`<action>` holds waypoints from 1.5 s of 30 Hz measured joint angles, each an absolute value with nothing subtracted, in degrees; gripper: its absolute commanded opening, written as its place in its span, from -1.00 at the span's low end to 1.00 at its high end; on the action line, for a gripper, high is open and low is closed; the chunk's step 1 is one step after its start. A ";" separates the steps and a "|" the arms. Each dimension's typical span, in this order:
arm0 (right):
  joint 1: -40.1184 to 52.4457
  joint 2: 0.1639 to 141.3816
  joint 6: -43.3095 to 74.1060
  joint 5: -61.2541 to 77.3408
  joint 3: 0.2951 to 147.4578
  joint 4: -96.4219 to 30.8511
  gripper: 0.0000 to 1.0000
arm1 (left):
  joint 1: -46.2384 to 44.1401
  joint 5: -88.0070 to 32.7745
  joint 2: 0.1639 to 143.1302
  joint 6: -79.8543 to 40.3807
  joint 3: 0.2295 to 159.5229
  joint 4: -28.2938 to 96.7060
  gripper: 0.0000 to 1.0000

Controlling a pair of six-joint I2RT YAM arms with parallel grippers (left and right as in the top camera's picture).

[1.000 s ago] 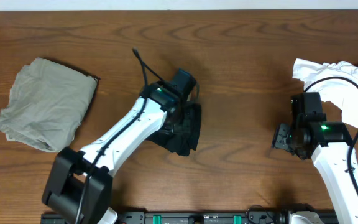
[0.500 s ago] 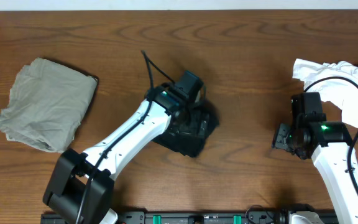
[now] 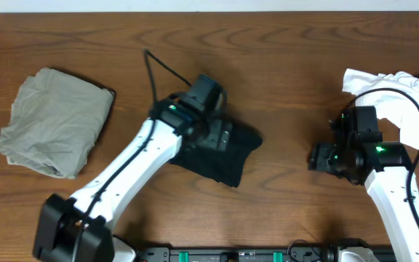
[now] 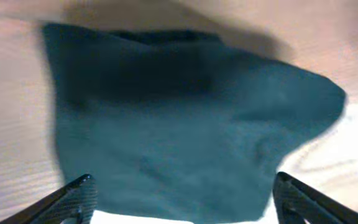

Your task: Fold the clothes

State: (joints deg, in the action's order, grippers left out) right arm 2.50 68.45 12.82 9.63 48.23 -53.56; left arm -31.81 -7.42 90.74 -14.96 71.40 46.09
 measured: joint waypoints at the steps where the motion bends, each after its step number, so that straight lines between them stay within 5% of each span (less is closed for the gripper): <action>1: 2.50 68.45 11.25 13.08 48.23 -52.90 0.40 | -31.33 -6.79 90.63 -14.68 71.40 46.11 0.58; 3: 2.57 68.45 8.51 19.31 48.23 -51.83 0.28 | -30.39 -5.58 90.80 -14.17 71.40 46.24 0.33; 7: 3.20 68.45 4.71 28.56 48.23 -49.45 -0.69 | -28.49 -4.34 92.09 -13.19 71.40 46.04 -0.56; 9: 3.86 68.51 3.70 31.83 48.23 -47.31 -0.97 | -27.42 -3.86 93.34 -13.06 71.40 46.00 -0.72; 24: 15.25 83.44 7.60 44.01 48.31 -21.71 -0.96 | -24.01 -2.76 104.92 -11.55 71.40 42.78 -0.80; 45: 16.08 106.41 8.71 41.74 48.69 -21.43 -0.97 | -23.11 -3.46 112.33 -10.44 74.50 44.01 -0.81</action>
State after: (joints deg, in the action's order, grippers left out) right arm 16.08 106.41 8.71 41.74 48.69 -21.43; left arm -23.11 -3.46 112.33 -10.44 74.50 44.01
